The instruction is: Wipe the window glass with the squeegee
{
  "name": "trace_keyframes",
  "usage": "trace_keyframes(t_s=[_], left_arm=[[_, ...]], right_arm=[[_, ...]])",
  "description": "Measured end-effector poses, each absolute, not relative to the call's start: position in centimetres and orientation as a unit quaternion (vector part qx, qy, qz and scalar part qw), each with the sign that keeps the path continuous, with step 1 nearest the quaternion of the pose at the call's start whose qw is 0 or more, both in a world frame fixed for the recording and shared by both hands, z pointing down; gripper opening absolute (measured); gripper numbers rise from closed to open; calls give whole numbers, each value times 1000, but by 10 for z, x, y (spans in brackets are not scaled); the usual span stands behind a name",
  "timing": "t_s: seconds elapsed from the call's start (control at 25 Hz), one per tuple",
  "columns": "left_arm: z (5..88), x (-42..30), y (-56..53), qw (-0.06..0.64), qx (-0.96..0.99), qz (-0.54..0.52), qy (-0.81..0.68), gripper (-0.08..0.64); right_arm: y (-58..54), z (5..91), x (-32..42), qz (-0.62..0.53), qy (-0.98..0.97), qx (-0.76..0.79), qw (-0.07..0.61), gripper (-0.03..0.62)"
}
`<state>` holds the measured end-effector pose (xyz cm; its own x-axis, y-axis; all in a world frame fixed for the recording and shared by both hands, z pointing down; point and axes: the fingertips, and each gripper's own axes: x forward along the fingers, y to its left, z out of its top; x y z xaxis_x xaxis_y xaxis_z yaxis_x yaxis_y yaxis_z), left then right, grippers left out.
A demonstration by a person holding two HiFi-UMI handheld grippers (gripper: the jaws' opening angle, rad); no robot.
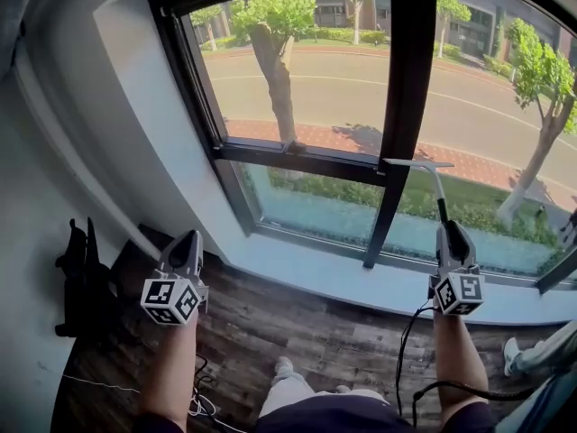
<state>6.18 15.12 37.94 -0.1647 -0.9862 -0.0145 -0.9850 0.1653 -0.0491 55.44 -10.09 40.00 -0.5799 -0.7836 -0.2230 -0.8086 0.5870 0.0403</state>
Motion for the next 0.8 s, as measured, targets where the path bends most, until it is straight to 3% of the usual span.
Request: trace_keyframes(t_s=[0.56,0.8], left_arm=[[403,-44,93,-6,-691,3,723,5],[388,-84,76,21,-706,-2,708,5]], right_arm=[[-102,397,475,77,855,-507,77,104],[-89,388,448,89,843,-524,79,104]])
